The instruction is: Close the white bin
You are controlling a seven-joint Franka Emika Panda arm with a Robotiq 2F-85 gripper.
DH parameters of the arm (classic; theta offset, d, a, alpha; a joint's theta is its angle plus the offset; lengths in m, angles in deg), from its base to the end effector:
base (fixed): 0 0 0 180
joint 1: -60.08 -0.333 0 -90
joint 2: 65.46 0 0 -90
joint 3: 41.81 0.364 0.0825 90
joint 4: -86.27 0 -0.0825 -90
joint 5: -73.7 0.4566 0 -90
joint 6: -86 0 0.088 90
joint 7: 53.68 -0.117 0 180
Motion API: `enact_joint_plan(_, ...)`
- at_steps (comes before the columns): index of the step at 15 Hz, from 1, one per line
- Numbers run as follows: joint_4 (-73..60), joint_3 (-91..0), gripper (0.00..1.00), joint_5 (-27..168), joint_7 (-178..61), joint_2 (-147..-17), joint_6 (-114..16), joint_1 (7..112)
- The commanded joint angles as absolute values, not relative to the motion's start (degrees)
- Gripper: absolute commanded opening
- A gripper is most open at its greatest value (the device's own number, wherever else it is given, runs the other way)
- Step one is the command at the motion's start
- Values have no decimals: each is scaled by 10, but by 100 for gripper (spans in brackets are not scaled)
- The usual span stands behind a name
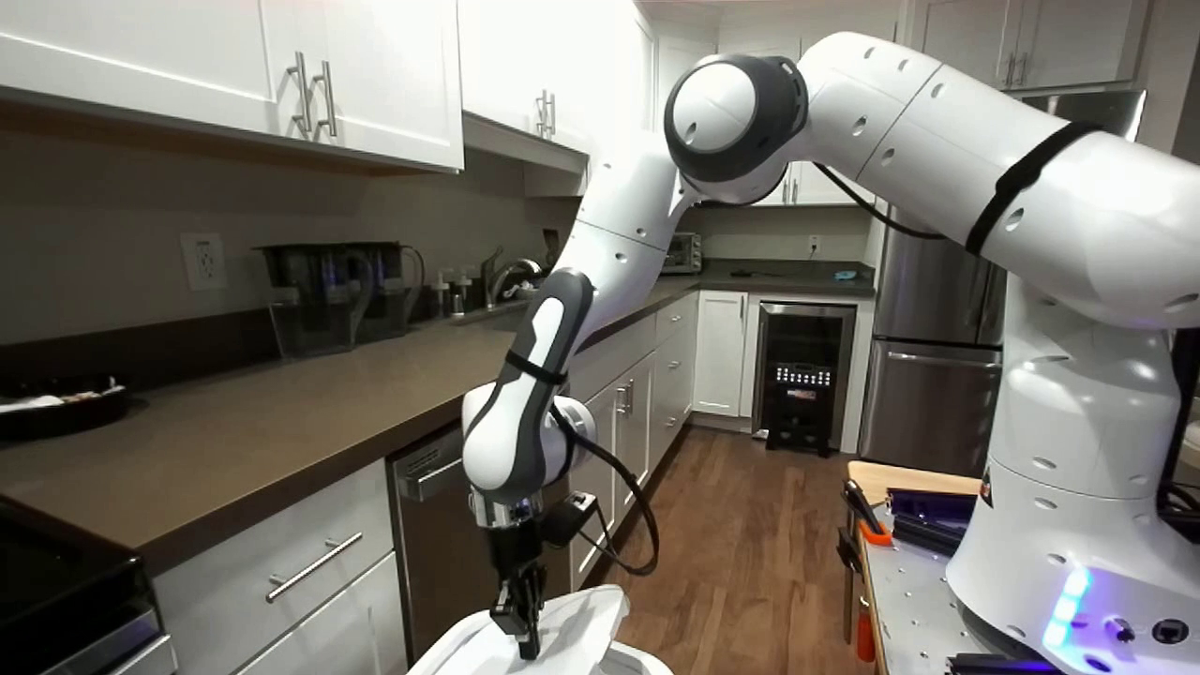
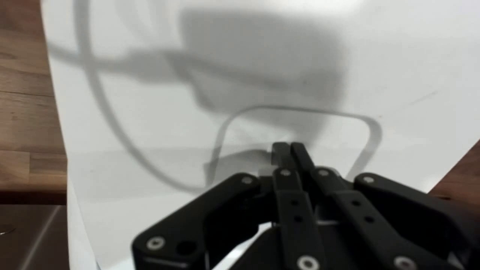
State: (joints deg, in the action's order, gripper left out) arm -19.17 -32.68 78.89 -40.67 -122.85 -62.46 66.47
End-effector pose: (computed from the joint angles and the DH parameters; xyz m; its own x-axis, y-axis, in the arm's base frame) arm 0.6245 0.0388 -0.0802 0.9656 0.1544 -0.2092 0.1092 -0.9710 -0.2126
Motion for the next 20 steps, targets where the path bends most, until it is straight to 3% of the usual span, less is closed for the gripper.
enact_joint_plan(1, -226, -313, 8, 793, -388, -1255, -707, 680)
enact_joint_plan(10, -235, -326, 6, 733, -403, -1354, -851, 656)
enact_joint_plan(20, -185, -275, 5, 725, -393, -1221, -546, 650)
